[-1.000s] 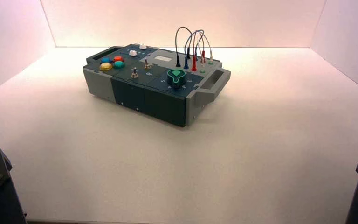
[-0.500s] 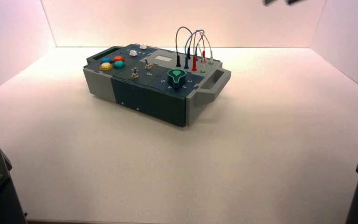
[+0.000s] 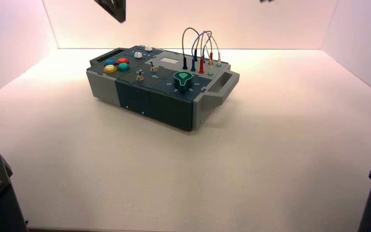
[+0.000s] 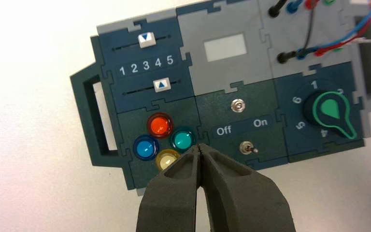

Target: Move the bottom slider to position 2.

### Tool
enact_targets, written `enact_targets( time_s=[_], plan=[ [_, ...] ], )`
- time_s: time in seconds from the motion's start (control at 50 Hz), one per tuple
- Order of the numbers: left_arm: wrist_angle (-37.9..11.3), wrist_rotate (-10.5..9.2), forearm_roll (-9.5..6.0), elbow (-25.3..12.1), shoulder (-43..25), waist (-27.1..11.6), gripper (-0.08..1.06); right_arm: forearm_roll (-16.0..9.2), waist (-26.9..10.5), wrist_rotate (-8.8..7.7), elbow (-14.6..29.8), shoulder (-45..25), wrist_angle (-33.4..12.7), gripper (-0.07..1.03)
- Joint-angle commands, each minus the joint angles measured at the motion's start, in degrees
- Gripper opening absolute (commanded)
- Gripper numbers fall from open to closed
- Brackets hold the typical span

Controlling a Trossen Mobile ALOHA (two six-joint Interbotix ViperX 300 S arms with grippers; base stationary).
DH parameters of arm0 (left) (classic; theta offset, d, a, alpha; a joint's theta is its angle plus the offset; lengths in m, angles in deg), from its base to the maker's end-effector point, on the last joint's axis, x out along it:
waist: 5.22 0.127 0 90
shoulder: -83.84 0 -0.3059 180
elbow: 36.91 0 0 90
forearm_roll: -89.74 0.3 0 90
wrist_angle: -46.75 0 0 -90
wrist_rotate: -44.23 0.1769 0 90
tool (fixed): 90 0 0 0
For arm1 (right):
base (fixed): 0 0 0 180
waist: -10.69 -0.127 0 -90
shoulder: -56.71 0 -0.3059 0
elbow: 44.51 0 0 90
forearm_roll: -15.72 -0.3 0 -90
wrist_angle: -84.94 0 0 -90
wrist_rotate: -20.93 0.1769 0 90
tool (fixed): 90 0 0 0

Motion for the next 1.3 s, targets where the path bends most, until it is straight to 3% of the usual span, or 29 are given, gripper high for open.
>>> enact_targets(
  time_s=[0.02,0.52,0.78,1.3],
  plan=[
    [0.4,0.26,-0.09,-2.8,-2.3,-0.4,-0.03,-0.9,-0.5,0.18,-0.1,0.7,-0.2,0.22],
    [0.1,0.18,-0.53,-10.7,-13.2,-1.7,-0.03,-1.2,-0.5,0.35,-0.4,0.1,-0.1,0.22],
    [-1.6,0.09,-0.53,-14.9,-18.1,-1.7,-0.03,-2.6,-0.5,0.70,-0.5,0.0,-0.1,0.22],
    [-3.3,-0.62,-0.53,-15.6,-20.5,-1.2,-0.03,-3.9,-0.5,0.53,-0.2,-0.4,-0.5,0.22]
  ],
)
